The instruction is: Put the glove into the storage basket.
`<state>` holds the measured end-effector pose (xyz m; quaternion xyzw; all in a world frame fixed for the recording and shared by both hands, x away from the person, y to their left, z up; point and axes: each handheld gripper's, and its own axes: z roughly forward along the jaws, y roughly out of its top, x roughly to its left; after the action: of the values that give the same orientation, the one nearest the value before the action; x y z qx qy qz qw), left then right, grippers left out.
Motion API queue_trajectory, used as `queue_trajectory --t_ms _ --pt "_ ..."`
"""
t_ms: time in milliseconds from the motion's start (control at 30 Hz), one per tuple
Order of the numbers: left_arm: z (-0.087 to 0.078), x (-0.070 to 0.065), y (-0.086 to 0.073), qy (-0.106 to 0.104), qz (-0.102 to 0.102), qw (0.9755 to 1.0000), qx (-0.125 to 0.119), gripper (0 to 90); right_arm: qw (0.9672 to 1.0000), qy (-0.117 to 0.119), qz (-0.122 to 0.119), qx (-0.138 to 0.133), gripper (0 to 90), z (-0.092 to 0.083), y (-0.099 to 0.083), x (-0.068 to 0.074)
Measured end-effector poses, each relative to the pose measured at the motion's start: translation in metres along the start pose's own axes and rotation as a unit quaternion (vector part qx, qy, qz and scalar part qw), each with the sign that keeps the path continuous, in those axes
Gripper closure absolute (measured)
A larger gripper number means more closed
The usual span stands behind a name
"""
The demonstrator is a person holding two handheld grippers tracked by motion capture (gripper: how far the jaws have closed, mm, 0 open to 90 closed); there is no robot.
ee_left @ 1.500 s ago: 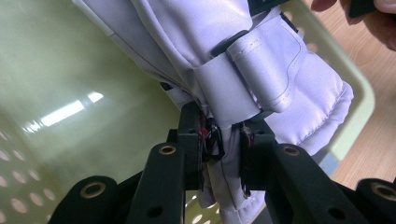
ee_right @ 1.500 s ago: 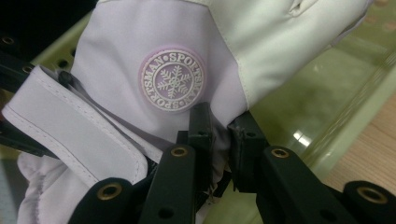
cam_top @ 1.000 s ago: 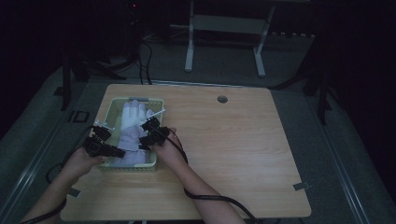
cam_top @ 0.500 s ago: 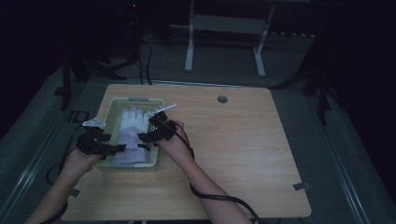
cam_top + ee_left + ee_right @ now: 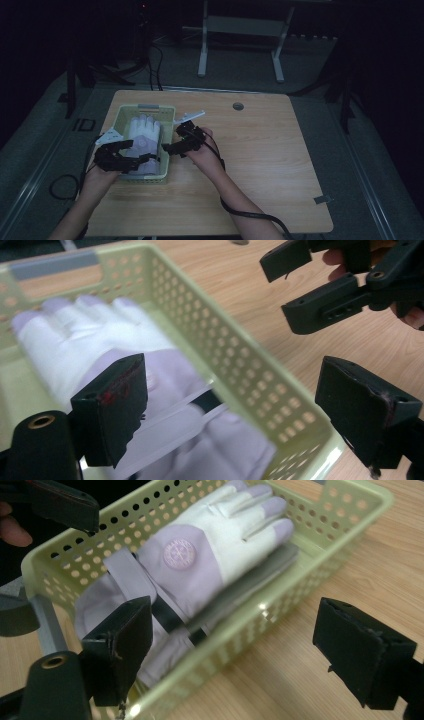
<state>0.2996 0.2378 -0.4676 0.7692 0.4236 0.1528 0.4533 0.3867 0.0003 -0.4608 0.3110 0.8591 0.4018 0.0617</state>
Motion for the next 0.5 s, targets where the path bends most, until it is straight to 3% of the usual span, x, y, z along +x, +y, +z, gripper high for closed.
queue_trajectory --t_ms 233,500 --pt "0.015 -0.030 0.007 -0.013 0.027 0.9995 -0.003 14.1 0.9999 -0.011 -0.003 0.000 15.6 -0.018 -0.012 -0.014" --pt "0.032 -0.056 0.011 -0.045 0.035 0.9983 -0.004 14.1 0.9999 -0.016 -0.003 0.006 14.5 -0.029 -0.029 -0.028"
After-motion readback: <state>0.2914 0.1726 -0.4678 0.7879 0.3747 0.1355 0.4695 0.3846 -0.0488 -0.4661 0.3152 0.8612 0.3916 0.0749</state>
